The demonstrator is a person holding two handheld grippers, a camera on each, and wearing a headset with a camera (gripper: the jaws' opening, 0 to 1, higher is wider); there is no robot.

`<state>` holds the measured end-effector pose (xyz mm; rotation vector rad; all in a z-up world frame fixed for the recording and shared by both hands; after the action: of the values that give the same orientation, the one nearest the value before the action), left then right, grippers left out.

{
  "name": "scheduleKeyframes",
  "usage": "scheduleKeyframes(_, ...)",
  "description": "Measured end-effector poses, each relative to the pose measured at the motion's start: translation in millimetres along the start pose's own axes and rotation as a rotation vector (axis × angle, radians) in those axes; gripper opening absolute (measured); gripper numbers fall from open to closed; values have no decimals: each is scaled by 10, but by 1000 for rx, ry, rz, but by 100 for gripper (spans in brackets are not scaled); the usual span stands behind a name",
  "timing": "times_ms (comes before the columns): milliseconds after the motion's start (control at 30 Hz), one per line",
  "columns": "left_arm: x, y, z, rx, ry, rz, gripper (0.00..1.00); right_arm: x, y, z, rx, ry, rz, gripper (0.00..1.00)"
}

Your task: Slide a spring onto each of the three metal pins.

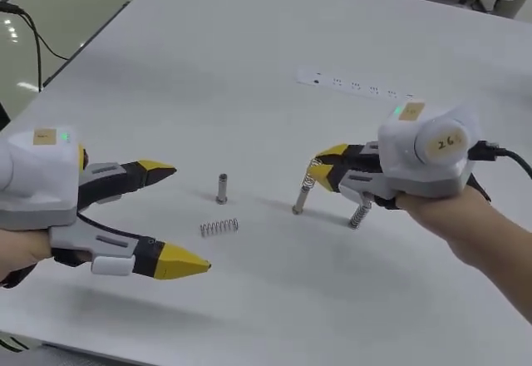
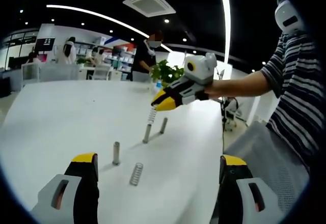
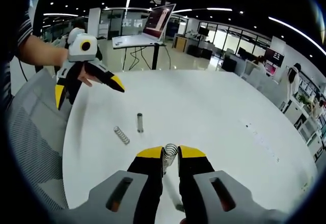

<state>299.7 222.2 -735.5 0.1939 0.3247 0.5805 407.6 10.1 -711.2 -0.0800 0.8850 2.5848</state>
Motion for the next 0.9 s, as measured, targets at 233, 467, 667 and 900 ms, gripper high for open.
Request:
scheduleKeyframes(233,15,14,-14,5,-1,5,96,3,-24,-16,7,-3,4,8)
scheduleKeyframes(467,6,11,-17,4,0,5,96,11,-56,-64,18,0,8,8)
scheduleKeyframes(667,4,12,-23,7,2,6,95,18,-80,-127,29,-3,9,8)
scheduleKeyframes(900,9,18,-30,9,4,12,95,53,-168,-211,59,16,22,8)
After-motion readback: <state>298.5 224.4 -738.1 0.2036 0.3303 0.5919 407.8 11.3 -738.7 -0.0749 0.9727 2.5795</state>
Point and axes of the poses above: the centre of the closed fingertips' face, and the gripper's own axes: y roughly backward along the fingers, x roughly to its left, z roughly out of its top, the point moved 7 cm from there along y, roughly backward along the fingers
